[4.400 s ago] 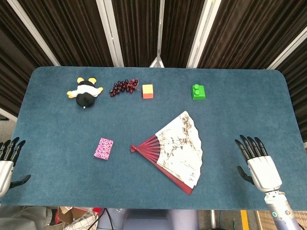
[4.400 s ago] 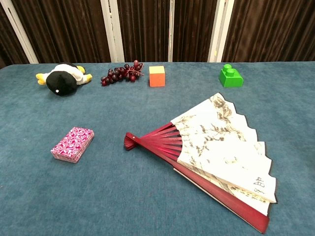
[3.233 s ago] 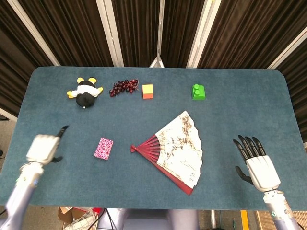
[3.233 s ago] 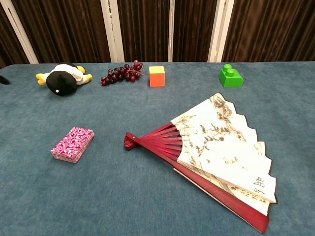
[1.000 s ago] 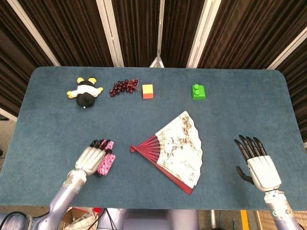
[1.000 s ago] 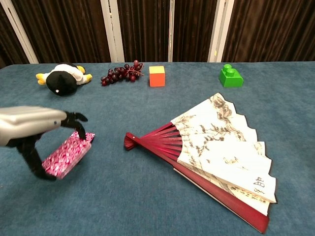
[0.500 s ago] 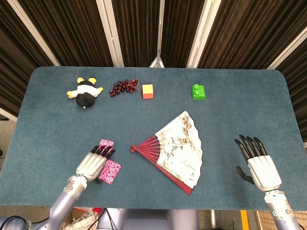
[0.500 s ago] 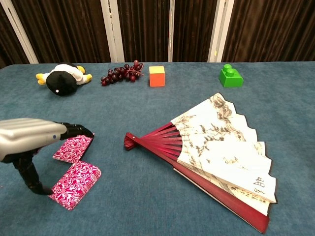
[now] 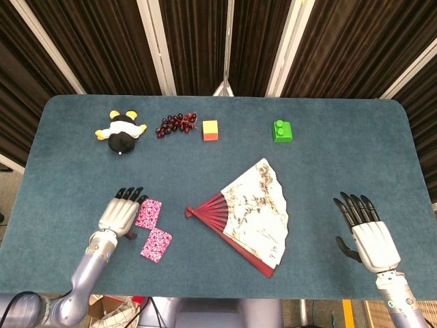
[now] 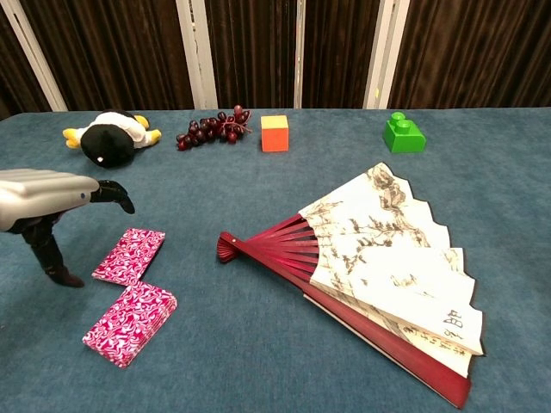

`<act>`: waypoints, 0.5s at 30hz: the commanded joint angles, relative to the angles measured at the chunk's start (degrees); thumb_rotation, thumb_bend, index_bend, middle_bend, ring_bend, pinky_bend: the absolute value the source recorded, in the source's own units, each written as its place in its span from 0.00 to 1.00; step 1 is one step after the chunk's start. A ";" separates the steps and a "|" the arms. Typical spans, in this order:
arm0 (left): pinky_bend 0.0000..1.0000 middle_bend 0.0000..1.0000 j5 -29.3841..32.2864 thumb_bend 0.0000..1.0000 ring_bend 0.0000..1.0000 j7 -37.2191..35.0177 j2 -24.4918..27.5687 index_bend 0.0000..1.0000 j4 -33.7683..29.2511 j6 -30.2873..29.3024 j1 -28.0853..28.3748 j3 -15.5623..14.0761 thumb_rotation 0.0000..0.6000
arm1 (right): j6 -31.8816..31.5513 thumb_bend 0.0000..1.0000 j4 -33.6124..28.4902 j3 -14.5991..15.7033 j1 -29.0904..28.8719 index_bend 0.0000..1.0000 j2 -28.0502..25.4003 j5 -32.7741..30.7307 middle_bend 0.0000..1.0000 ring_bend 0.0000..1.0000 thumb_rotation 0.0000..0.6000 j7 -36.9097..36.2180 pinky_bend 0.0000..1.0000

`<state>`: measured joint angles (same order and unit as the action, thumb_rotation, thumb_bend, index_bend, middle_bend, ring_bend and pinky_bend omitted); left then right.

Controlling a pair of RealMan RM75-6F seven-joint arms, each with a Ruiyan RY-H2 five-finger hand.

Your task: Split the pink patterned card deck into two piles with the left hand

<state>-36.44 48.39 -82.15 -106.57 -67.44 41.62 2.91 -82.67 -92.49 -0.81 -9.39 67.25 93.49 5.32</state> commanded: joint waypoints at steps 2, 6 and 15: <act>0.04 0.00 2.65 0.14 0.00 0.73 -2.03 0.23 2.68 0.93 1.58 1.38 1.00 | 0.00 0.37 0.04 0.00 0.00 0.00 -0.03 -0.03 0.00 0.00 1.00 -0.16 0.04; 0.04 0.00 4.31 0.14 0.00 1.33 -3.57 0.22 4.42 1.11 2.55 1.87 1.00 | -0.02 0.37 0.09 0.00 0.00 0.00 -0.07 -0.01 0.00 0.00 1.00 -0.22 0.04; 0.04 0.00 6.77 0.14 0.00 2.05 -5.10 0.22 6.53 1.13 3.67 2.10 1.00 | -0.09 0.37 0.10 0.03 0.04 0.00 -0.09 0.03 0.00 0.00 1.00 -0.23 0.04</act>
<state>-29.82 50.36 -87.14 -100.19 -66.34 45.19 5.03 -82.76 -92.40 -0.78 -9.35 67.16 93.51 5.09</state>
